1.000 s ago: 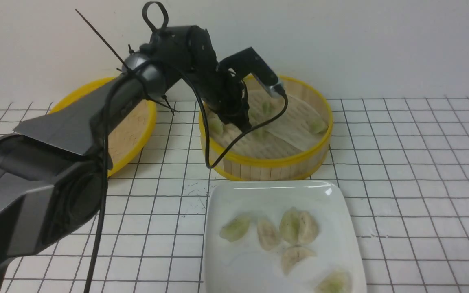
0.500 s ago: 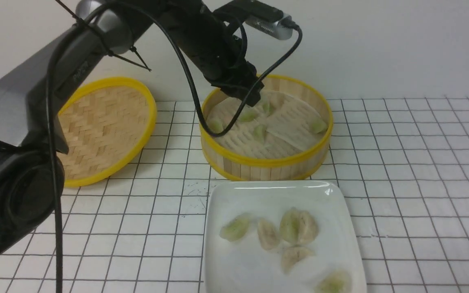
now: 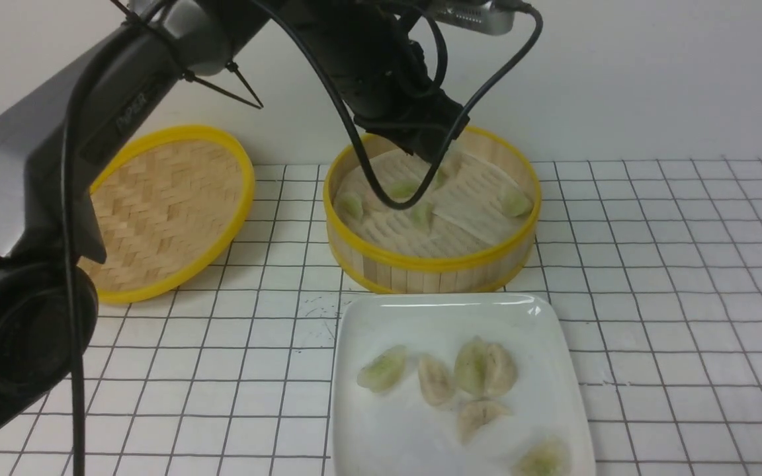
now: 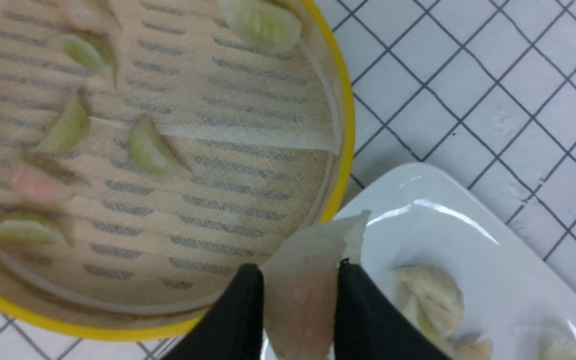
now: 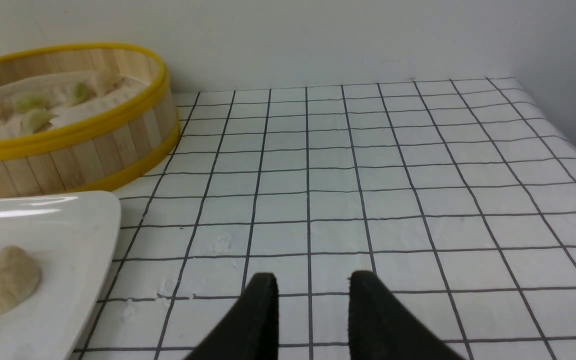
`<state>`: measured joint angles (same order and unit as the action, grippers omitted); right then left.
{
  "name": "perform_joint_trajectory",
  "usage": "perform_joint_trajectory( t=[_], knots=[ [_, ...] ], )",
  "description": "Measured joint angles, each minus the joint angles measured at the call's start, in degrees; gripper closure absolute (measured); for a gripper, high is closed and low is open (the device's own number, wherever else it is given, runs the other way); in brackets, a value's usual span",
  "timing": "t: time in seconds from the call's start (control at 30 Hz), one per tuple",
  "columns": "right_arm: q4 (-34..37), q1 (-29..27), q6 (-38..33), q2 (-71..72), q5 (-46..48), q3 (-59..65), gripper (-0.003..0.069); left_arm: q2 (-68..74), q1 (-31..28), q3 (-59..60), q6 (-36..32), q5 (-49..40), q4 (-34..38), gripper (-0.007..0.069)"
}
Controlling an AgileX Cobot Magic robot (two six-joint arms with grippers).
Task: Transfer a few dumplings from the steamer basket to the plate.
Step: Use the left arm to put the dumpling into the plate
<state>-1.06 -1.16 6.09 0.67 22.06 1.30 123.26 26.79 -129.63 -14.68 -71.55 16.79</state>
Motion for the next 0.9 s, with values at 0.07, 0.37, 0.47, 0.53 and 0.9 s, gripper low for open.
perform_joint_trajectory(
  t=[0.07,0.37,0.47,0.53,0.9],
  knots=[
    [0.0,0.0,0.0,0.0,0.0,0.0,0.0467,-1.3,0.2,1.8,2.3,0.0,-1.2,0.0463],
    [0.0,0.0,0.0,0.0,0.0,0.0,0.0467,-14.2,1.5,13.7,10.9,-0.1,-1.9,0.0463],
    [0.0,0.0,0.0,0.0,0.1,0.0,0.0467,-18.1,2.6,18.7,12.2,-0.1,-1.9,0.0463],
    [0.0,0.0,0.0,0.0,0.1,0.0,0.0467,-19.5,3.2,21.2,12.6,-0.1,-1.9,0.0463],
    [0.0,0.0,0.0,0.0,0.1,0.0,0.0467,-20.9,7.4,39.5,11.3,0.3,-3.2,0.0463]
  ],
)
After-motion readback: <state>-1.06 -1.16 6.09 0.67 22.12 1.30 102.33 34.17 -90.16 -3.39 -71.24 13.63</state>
